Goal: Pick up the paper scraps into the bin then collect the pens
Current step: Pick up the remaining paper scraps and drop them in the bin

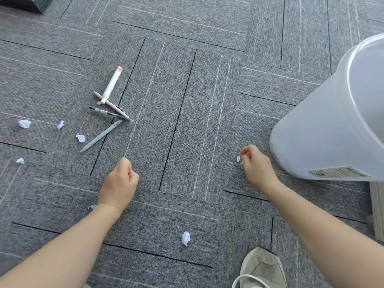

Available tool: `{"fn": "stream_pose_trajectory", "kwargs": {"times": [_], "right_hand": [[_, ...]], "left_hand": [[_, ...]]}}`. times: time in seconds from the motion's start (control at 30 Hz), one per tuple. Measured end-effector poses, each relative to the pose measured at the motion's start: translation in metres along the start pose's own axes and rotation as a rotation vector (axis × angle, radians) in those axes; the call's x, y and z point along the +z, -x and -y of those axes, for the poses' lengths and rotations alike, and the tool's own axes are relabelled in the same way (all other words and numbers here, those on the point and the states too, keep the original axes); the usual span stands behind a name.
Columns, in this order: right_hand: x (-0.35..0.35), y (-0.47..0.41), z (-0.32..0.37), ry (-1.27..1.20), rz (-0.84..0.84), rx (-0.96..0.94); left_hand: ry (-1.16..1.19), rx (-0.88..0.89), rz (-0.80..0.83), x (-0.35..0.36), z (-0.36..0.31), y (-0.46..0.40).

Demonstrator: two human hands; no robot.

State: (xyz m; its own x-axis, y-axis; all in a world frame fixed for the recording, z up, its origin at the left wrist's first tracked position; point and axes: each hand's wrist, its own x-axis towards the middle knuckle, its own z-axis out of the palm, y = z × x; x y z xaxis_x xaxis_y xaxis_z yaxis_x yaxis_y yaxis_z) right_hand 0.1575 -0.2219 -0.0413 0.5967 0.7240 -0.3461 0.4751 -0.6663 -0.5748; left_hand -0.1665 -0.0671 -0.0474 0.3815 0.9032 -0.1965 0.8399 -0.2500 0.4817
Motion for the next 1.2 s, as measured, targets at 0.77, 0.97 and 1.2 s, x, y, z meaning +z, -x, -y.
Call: {"fn": "stream_pose_trajectory", "kwargs": {"times": [0.77, 0.97, 1.2], "right_hand": [[-0.222, 0.057, 0.133, -0.412, -0.712, -0.292], [-0.265, 0.059, 0.044, -0.337, -0.579, 0.163], [-0.255, 0.067, 0.09, -0.521, -0.82, -0.163]], "left_hand": [[0.731, 0.792, -0.169, -0.059, -0.39, -0.029], [0.138, 0.854, 0.366, -0.024, -0.47, -0.027], [1.005, 0.758, 0.245, -0.046, -0.415, -0.042]]}}
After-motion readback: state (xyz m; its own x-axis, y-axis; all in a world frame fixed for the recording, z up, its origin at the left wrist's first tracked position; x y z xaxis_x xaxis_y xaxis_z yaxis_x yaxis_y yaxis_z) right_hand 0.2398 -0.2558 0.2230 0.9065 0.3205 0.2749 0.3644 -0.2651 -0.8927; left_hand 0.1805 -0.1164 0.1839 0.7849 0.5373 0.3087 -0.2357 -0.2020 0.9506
